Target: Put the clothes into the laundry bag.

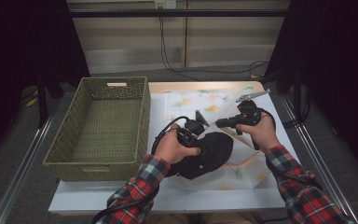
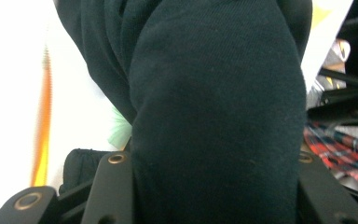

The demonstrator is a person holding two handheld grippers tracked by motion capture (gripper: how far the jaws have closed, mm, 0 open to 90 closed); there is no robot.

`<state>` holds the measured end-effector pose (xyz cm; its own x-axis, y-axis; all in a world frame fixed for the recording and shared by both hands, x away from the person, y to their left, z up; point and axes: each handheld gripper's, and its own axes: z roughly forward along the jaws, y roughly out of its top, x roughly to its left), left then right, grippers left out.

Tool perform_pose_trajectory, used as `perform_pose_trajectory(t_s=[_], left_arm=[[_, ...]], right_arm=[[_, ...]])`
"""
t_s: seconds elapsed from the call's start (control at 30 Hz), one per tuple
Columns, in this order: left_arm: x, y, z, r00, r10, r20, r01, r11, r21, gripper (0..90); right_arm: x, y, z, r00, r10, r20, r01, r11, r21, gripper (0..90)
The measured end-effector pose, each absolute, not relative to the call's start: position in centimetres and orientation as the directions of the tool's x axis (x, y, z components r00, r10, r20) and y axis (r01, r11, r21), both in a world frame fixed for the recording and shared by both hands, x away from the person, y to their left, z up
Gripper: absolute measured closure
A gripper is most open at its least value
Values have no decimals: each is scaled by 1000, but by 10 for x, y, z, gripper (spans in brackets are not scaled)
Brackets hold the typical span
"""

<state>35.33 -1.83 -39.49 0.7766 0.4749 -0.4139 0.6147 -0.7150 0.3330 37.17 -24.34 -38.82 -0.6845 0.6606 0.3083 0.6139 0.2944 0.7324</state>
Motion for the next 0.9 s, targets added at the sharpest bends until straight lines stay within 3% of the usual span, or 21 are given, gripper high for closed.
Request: perform_pose_trajectory(t_s=[0.9], left_arm=[[364, -32, -406, 723, 597, -347, 690, -633, 350, 539]], right_arm=[[370, -242, -389, -688, 657, 310, 612, 295, 734, 900]])
